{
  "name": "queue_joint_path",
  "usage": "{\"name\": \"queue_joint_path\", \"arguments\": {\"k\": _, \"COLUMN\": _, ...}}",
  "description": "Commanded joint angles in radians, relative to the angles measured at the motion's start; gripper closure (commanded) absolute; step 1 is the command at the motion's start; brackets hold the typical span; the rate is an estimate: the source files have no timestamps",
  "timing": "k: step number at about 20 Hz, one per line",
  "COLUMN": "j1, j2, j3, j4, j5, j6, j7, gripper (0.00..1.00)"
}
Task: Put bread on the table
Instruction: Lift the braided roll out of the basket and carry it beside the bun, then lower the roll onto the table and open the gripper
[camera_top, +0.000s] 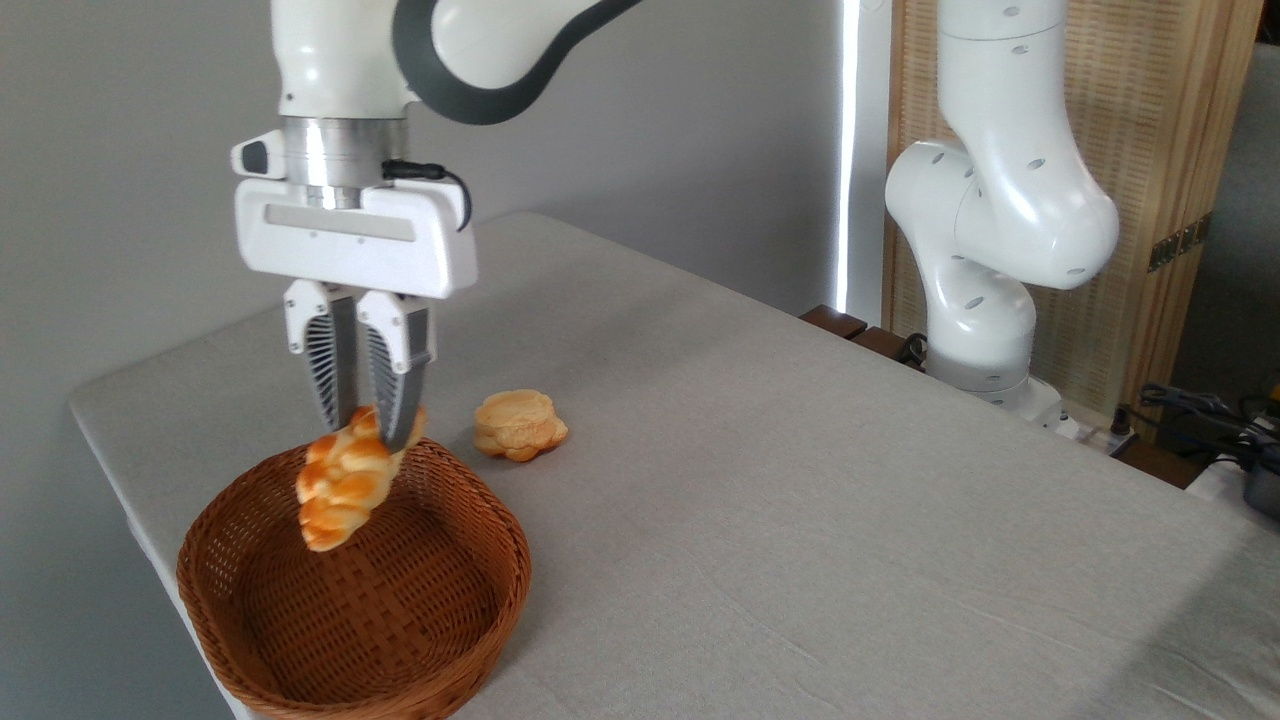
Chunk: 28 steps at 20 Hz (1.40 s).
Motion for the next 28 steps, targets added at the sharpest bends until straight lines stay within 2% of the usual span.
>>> {"name": "queue_joint_path", "arguments": {"k": 1, "j1": -0.001, "j2": -0.126, "j3": 0.016, "j4": -0.122, "j5": -0.084, "j6": -0.056, "j7": 0.171, "gripper": 0.60}}
{"name": "queue_joint_path", "arguments": {"k": 6, "j1": -0.001, "j2": -0.213, "j3": 0.053, "j4": -0.243, "j5": -0.194, "j6": -0.173, "j7": 0.463, "gripper": 0.59}}
{"name": "queue_joint_path", "arguments": {"k": 8, "j1": -0.001, "j2": -0.238, "j3": 0.054, "j4": -0.301, "j5": -0.210, "j6": -0.195, "j7": 0.526, "gripper": 0.58}}
{"name": "queue_joint_path", "arguments": {"k": 10, "j1": -0.001, "j2": -0.249, "j3": 0.054, "j4": -0.346, "j5": -0.210, "j6": -0.196, "j7": 0.538, "gripper": 0.48}}
{"name": "queue_joint_path", "arguments": {"k": 11, "j1": -0.002, "j2": -0.249, "j3": 0.054, "j4": -0.357, "j5": -0.210, "j6": -0.196, "j7": 0.540, "gripper": 0.42}}
{"name": "queue_joint_path", "arguments": {"k": 13, "j1": -0.008, "j2": -0.241, "j3": 0.053, "j4": -0.364, "j5": -0.210, "j6": -0.195, "j7": 0.538, "gripper": 0.00}}
{"name": "queue_joint_path", "arguments": {"k": 23, "j1": -0.010, "j2": -0.221, "j3": 0.047, "j4": -0.361, "j5": -0.210, "j6": -0.178, "j7": 0.538, "gripper": 0.00}}
{"name": "queue_joint_path", "arguments": {"k": 28, "j1": -0.008, "j2": -0.224, "j3": 0.050, "j4": -0.311, "j5": -0.210, "j6": -0.181, "j7": 0.540, "gripper": 0.00}}
